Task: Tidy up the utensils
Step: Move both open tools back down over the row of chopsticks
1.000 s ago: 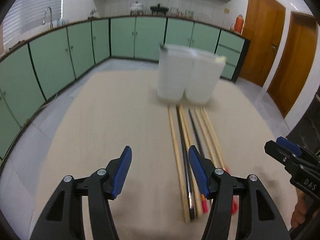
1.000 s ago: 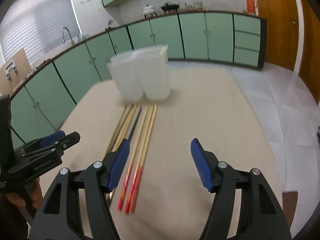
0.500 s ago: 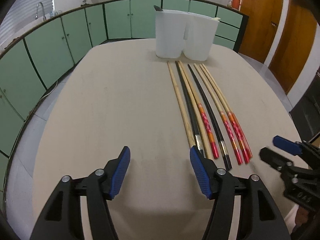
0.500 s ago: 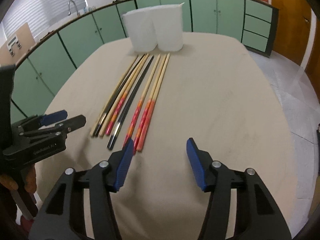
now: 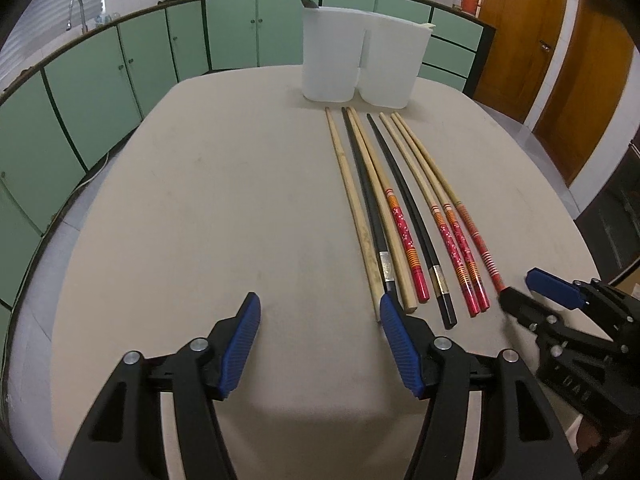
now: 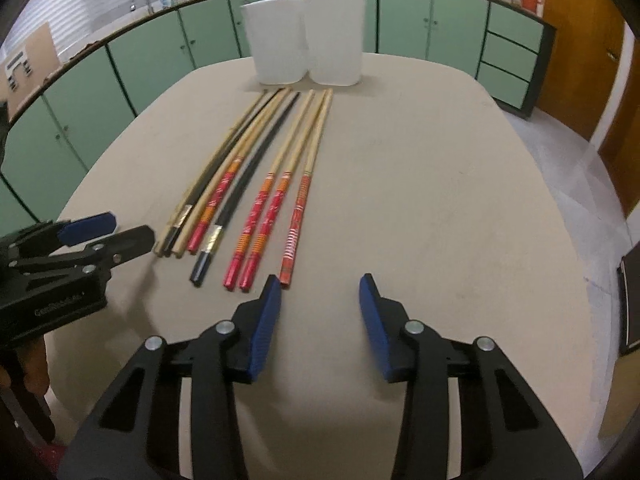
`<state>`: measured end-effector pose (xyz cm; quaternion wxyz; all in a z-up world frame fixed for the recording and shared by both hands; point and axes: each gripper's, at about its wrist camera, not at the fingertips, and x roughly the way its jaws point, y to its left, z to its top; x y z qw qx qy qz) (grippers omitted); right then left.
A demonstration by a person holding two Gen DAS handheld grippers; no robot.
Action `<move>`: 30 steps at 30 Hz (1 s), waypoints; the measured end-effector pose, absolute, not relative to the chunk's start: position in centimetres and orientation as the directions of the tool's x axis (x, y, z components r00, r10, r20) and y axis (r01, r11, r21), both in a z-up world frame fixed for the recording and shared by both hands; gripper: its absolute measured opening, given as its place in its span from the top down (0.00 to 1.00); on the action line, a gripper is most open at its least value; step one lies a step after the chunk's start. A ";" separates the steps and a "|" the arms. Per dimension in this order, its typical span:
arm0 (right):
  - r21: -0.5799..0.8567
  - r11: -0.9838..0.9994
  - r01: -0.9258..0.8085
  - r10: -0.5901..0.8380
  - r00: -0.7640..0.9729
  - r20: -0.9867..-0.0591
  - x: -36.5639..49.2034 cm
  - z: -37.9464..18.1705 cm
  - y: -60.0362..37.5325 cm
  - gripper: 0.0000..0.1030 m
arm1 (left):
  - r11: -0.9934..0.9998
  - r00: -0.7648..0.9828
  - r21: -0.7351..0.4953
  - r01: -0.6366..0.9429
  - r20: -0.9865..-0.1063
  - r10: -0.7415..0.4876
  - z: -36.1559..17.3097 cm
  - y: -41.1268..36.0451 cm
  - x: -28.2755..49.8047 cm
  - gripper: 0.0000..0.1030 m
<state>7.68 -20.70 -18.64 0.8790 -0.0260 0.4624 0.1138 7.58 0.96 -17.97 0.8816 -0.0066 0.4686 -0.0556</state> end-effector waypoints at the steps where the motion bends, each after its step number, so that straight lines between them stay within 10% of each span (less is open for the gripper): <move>1: 0.068 0.975 -0.212 0.176 0.547 -0.818 7.7 -18.5 -21.0 0.61 | 0.994 0.555 -0.064 0.091 -0.825 -0.104 -18.0 1.0 7.6 0.41; 16: 0.124 0.970 -0.211 0.225 0.566 -0.793 7.7 -18.9 -20.8 0.84 | 0.991 0.554 -0.072 0.110 -0.824 -0.121 -18.1 0.3 7.0 0.41; 30: 0.141 0.969 -0.203 0.234 0.570 -0.788 7.6 -18.9 -21.1 0.82 | 0.997 0.563 -0.033 0.068 -0.824 -0.065 -18.3 1.0 7.2 0.41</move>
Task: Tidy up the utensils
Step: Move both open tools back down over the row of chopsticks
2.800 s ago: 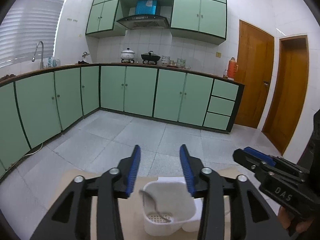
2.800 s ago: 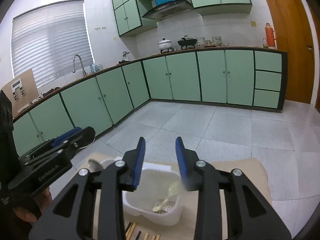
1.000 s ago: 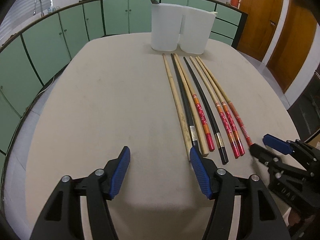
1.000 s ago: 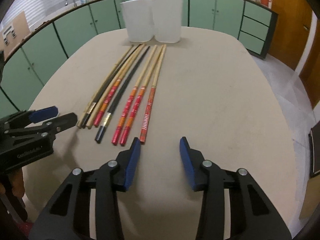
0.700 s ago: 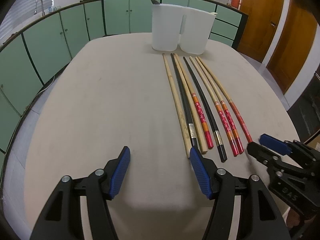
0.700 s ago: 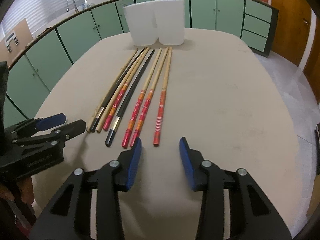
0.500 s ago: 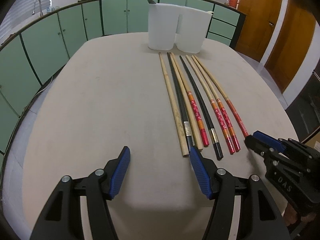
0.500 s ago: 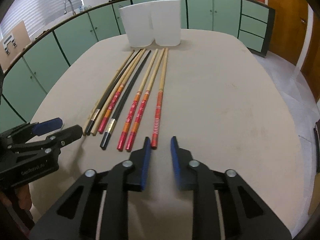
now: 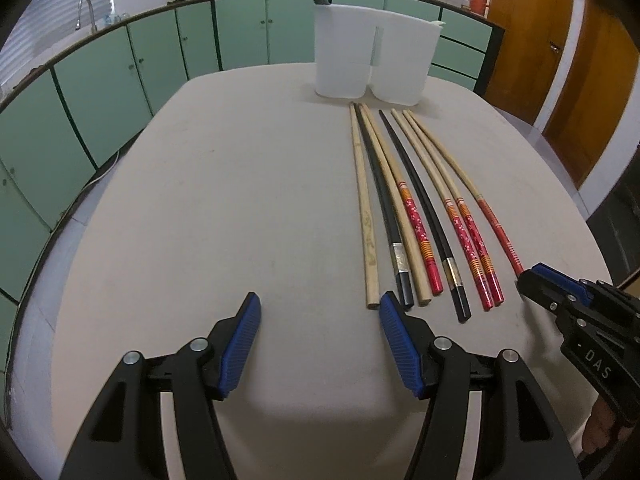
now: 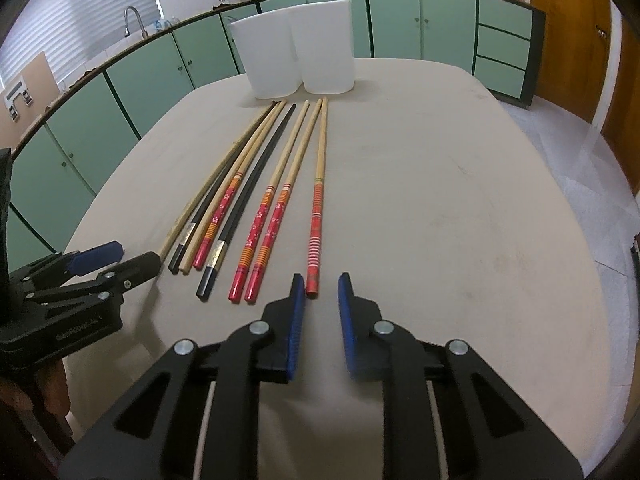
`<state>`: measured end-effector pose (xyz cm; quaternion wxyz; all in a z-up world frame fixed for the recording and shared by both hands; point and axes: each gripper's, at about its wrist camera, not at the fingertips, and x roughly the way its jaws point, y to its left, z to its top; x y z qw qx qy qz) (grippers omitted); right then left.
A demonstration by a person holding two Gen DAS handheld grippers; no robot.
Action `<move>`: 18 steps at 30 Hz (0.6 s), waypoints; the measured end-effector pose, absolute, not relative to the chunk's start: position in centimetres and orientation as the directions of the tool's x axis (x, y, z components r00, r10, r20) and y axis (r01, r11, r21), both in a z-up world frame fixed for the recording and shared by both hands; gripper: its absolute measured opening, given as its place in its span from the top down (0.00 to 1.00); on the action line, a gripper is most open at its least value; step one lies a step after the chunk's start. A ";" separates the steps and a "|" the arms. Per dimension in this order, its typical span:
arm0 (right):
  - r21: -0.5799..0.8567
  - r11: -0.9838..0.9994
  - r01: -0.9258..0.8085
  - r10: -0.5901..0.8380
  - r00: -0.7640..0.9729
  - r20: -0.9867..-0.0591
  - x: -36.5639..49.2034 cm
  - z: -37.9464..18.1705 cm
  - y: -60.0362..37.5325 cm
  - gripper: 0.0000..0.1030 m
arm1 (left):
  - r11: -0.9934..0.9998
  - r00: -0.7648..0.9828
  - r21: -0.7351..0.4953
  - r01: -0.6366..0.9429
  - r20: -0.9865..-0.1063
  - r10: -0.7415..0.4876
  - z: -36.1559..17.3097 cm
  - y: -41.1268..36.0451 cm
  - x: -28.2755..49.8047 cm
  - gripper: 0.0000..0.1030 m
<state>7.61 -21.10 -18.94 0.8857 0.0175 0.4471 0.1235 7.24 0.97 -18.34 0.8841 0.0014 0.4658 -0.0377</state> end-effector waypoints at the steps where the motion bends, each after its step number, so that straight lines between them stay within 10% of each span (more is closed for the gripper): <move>1: 0.143 0.969 -0.204 0.236 0.571 -0.786 7.6 -18.9 -21.1 0.82 | 0.997 0.564 -0.031 0.070 -0.823 -0.066 -18.4 0.9 7.3 0.41; 18: 0.121 0.976 -0.181 0.211 0.640 -0.739 7.1 -19.4 -20.6 0.83 | 0.998 0.657 -0.028 0.059 -0.752 -0.060 -18.9 0.5 7.0 0.44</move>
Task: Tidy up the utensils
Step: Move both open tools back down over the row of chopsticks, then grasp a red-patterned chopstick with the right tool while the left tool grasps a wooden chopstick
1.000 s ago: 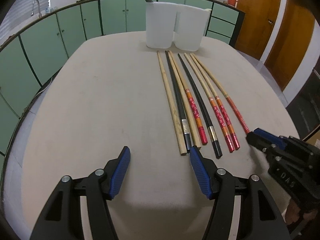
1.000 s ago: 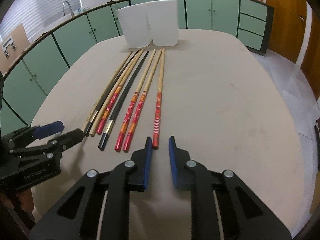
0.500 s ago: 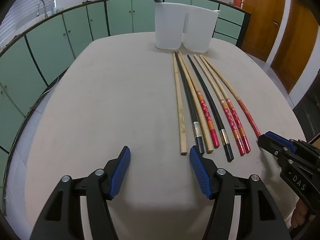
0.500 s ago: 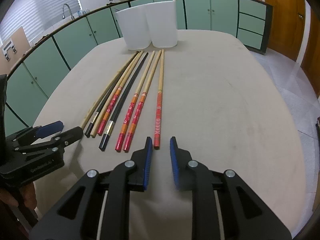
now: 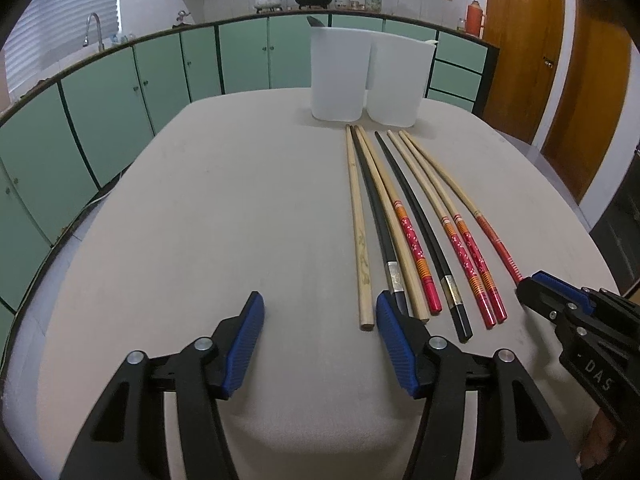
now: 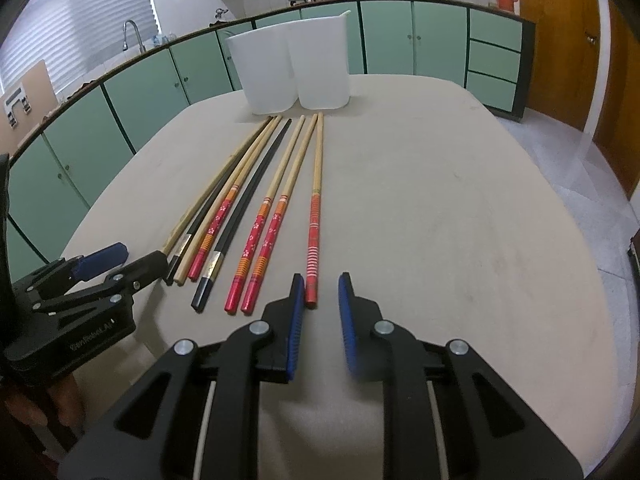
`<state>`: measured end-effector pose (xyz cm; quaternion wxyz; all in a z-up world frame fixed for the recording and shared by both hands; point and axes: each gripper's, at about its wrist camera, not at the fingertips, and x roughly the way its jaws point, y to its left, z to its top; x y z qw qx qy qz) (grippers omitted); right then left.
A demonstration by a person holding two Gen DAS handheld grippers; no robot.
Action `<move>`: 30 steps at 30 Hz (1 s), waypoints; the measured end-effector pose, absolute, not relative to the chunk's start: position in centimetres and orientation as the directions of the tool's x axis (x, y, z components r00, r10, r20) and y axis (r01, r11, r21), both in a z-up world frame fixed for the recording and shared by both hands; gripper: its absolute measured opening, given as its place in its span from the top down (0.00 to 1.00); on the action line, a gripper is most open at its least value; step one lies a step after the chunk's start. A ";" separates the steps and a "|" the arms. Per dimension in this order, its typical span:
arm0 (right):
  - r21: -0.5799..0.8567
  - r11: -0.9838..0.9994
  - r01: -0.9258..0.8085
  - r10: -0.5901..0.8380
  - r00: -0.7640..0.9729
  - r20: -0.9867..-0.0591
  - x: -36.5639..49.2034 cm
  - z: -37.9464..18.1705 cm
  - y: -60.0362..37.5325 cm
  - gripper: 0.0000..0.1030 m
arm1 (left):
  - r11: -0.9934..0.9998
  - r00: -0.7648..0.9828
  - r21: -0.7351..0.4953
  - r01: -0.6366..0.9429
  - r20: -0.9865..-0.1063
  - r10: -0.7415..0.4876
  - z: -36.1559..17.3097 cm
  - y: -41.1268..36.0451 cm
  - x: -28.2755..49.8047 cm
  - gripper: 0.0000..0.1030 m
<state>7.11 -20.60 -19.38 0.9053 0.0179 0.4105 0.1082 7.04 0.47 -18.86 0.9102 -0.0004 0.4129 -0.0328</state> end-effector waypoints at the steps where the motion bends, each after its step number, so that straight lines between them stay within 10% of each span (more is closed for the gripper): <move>1: 0.118 0.976 -0.181 0.209 0.643 -0.737 7.1 -19.4 -20.6 0.83 | 0.998 0.658 -0.027 0.059 -0.751 -0.059 -18.8 0.4 7.0 0.44; 19: 0.071 0.982 -0.176 0.174 0.684 -0.708 6.1 -19.6 -19.7 0.89 | 0.999 0.676 0.008 0.049 -0.737 -0.027 -19.0 -0.3 6.7 0.50; 30: 0.072 0.981 -0.178 0.176 0.689 -0.703 6.3 -19.5 -19.5 0.95 | 0.995 0.683 -0.015 0.096 -0.726 -0.077 -18.8 -1.0 6.6 0.93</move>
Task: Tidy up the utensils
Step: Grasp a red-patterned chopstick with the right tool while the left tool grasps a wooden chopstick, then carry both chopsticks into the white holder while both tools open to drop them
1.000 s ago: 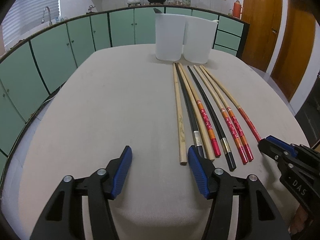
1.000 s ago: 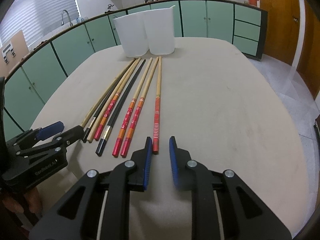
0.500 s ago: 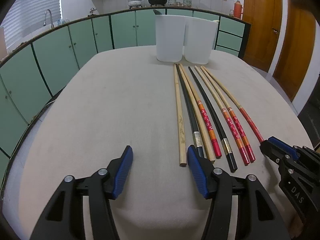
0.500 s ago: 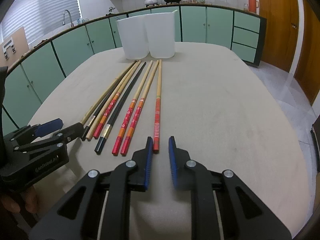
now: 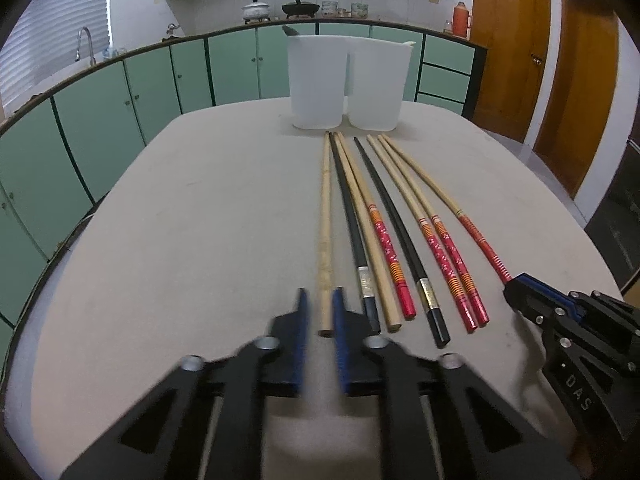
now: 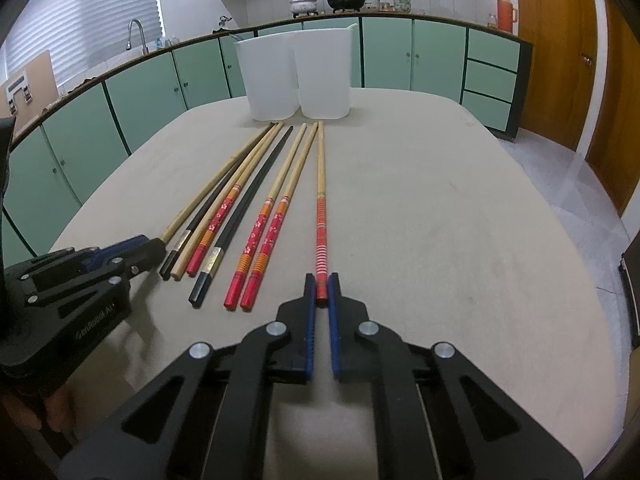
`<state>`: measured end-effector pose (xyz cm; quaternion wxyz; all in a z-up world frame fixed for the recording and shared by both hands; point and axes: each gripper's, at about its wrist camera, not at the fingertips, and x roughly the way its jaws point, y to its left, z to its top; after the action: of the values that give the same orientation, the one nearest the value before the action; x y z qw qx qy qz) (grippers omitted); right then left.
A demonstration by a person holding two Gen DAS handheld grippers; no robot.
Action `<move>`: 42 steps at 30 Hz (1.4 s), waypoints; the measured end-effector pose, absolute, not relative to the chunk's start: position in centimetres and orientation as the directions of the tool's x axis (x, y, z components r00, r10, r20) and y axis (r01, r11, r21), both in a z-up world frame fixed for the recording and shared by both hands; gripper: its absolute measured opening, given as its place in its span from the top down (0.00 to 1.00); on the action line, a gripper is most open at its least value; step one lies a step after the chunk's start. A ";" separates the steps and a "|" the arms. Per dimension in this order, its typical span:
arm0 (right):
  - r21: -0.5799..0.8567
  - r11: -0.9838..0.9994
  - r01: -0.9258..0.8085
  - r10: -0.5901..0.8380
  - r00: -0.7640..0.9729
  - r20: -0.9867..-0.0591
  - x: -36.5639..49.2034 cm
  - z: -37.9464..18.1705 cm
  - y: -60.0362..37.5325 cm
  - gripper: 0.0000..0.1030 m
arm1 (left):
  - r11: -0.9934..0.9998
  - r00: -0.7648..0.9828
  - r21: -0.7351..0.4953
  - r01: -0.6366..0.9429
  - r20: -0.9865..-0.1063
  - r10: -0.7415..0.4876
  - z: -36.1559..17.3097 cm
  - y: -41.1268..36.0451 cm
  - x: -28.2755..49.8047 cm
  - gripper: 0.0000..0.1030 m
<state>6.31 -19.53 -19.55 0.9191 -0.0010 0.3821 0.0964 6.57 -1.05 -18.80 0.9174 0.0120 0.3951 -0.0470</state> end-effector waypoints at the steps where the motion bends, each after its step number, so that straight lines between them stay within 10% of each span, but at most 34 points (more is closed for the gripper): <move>1: 0.074 0.981 -0.177 0.177 0.691 -0.701 6.2 -19.5 -19.5 0.95 | 0.995 0.683 -0.020 0.093 -0.726 -0.079 -18.8 -1.0 6.5 0.93; 42: 0.134 0.912 -0.388 0.410 0.852 -0.325 22.2 11.4 -23.0 0.95 | 0.981 0.963 -0.104 0.166 -0.196 -0.183 9.4 1.6 17.0 0.94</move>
<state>22.24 -23.04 11.37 0.9619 0.0316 0.1755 0.2072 16.97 1.58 9.38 0.9898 -0.0432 0.1029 -0.0882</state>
